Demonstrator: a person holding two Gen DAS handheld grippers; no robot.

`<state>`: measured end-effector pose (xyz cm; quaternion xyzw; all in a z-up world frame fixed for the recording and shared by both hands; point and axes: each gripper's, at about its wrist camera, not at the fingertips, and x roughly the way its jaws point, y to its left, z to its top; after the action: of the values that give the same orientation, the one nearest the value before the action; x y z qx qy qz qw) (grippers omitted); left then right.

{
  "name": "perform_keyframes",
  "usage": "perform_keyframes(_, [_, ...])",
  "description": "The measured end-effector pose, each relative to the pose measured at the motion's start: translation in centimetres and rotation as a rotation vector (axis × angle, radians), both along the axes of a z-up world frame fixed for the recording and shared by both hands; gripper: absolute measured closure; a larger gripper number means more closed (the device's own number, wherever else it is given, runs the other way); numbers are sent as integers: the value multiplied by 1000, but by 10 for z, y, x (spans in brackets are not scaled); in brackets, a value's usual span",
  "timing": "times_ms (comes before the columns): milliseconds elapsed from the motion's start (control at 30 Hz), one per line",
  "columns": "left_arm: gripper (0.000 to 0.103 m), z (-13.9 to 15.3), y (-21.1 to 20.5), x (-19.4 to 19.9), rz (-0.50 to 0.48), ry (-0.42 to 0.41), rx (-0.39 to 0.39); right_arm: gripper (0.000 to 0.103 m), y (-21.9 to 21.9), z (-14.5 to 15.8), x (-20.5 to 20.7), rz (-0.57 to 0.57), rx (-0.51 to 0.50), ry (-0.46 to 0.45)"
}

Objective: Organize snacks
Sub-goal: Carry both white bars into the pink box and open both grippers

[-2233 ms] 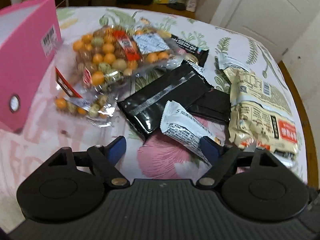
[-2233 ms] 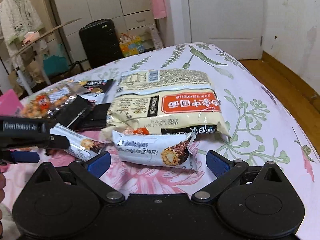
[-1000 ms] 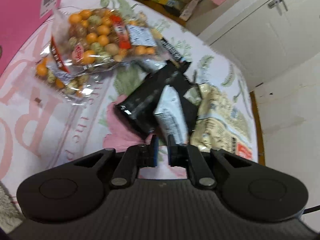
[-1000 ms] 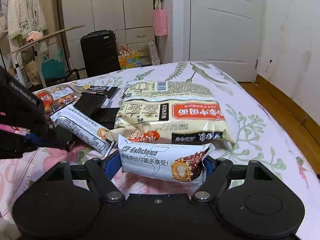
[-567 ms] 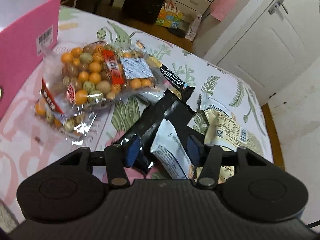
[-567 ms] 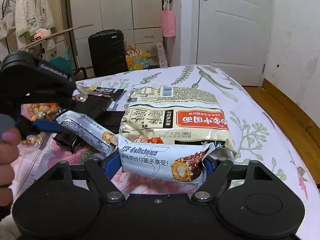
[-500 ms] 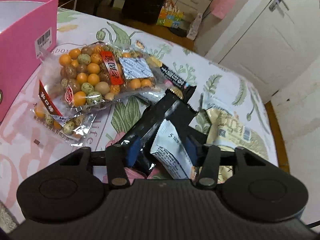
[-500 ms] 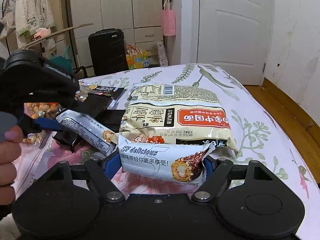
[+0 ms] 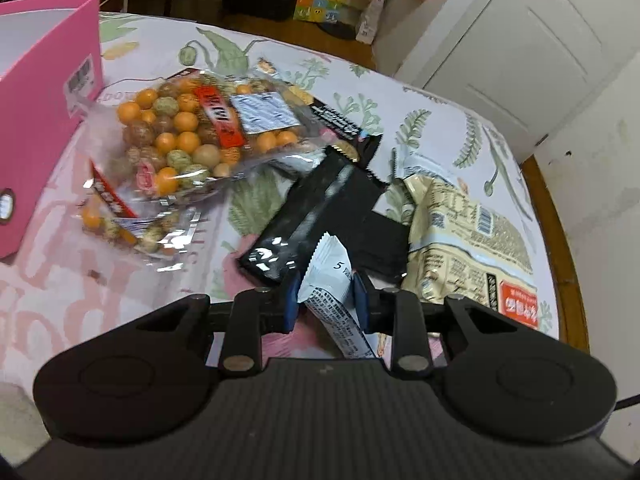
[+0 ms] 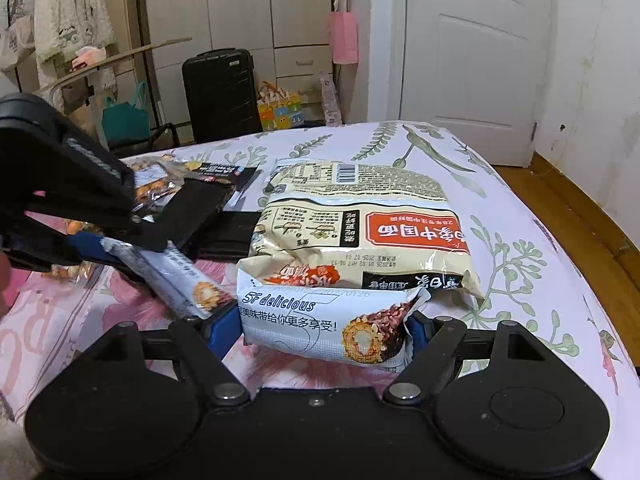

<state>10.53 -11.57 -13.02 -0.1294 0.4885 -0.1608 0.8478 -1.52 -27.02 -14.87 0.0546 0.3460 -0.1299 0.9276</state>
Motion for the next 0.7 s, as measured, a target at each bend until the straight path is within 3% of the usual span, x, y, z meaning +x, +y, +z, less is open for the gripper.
perform_keyframes(167, [76,11,23,-1,-17,21,43,20,6,7,2,27,8,60])
perform_keyframes(333, [76,23,49,-7,-48,39,110,20,10,15,6,78,116,139])
perform_keyframes(700, [76,61,121,-27,-71,24,161,20,63,58,12,311,168,166])
